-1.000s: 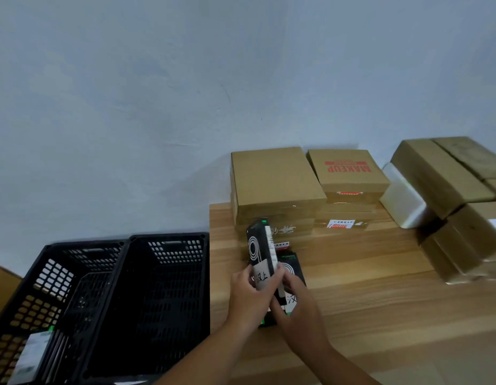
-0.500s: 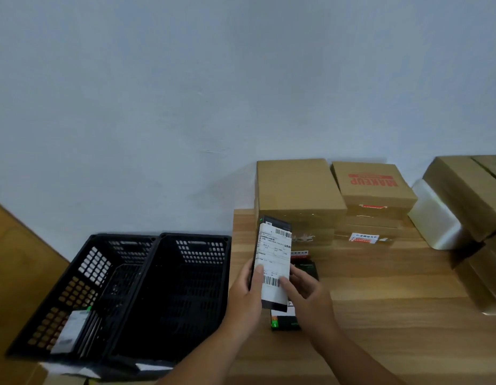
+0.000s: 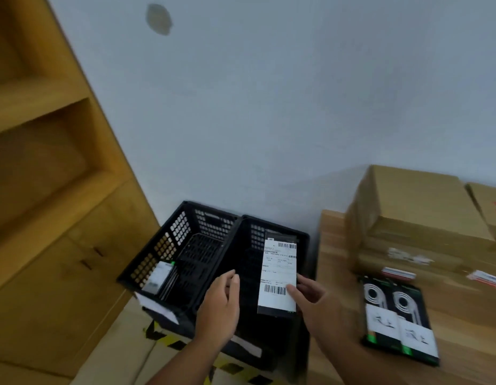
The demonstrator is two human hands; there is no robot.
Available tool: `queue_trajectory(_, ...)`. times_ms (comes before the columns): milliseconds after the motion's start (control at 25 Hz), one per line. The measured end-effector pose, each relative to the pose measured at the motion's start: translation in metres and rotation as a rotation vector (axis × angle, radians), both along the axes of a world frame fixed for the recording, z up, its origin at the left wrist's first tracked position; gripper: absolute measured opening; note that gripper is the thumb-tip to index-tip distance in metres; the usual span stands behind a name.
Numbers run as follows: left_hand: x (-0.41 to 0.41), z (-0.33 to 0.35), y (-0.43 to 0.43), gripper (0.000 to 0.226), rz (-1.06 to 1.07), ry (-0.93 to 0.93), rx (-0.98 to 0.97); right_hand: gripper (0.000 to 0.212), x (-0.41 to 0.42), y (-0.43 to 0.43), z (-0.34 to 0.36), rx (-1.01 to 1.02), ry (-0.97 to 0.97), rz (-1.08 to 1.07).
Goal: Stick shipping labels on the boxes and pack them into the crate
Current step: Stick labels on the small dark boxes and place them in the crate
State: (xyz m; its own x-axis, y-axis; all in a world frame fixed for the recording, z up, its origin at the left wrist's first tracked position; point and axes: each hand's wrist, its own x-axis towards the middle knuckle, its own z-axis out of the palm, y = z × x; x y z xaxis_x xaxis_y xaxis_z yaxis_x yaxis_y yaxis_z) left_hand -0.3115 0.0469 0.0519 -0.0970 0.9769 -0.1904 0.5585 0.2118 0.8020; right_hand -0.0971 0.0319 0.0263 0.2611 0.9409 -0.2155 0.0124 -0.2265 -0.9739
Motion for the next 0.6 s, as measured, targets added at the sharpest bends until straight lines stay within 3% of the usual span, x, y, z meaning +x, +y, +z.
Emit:
queue_trajectory(280, -0.211, -0.021, 0.034, 0.039, -0.04, 0.297, 0.213, 0.035, -0.192, 0.054, -0.027, -0.063, -0.123, 0.008)
queue_trajectory(600, -0.346, -0.059, 0.112, 0.034, -0.163, 0.434, 0.147, 0.037, -0.328, 0.121, -0.08, -0.178, -0.123, -0.002)
